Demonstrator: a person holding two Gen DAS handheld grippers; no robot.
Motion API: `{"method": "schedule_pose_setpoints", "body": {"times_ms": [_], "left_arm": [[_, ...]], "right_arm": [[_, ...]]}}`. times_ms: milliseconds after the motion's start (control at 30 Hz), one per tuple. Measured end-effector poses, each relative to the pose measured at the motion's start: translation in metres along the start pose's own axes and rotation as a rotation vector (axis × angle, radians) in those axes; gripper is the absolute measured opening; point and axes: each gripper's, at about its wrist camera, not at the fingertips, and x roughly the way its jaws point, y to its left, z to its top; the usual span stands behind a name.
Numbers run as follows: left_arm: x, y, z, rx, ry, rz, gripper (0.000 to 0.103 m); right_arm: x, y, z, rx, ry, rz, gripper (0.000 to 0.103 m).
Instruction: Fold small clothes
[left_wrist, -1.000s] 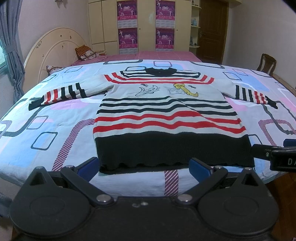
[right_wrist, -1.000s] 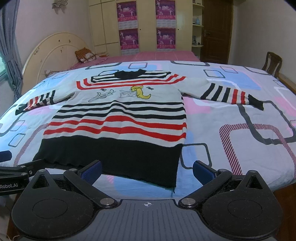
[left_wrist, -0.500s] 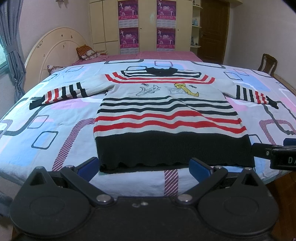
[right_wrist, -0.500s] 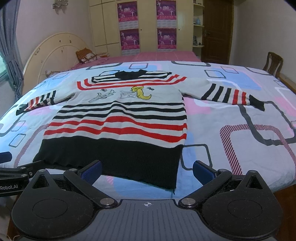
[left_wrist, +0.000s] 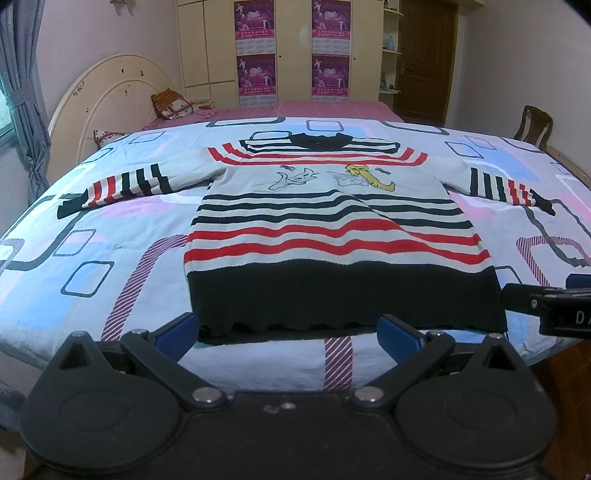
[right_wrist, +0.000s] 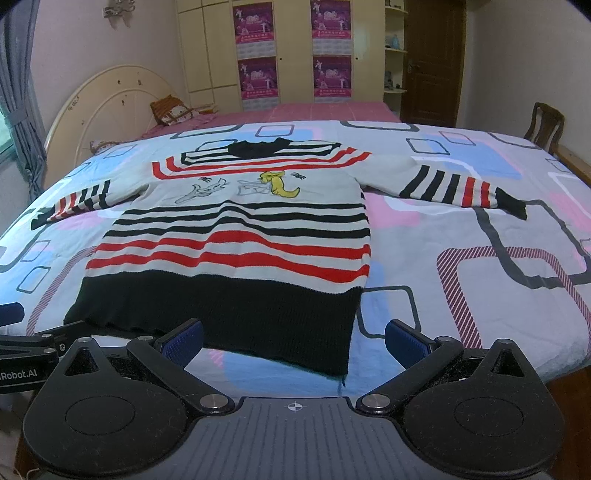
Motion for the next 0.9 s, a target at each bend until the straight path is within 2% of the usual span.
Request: {"method": "schedule_pose_setpoints", "body": {"times_ms": [367,900], "left_arm": [[0.004,-0.002,-0.001,-0.005,0.018,-0.003,0.103],[0.036,-0.006,0.042,0.054,-0.018,-0.035,0.103]], "right_arm": [[0.003,0.0,0.0,-0.001,0.001,0.002,0.103],[0.027,-0.005,0.037,0.015,-0.028,-0.061,0.103]]}}
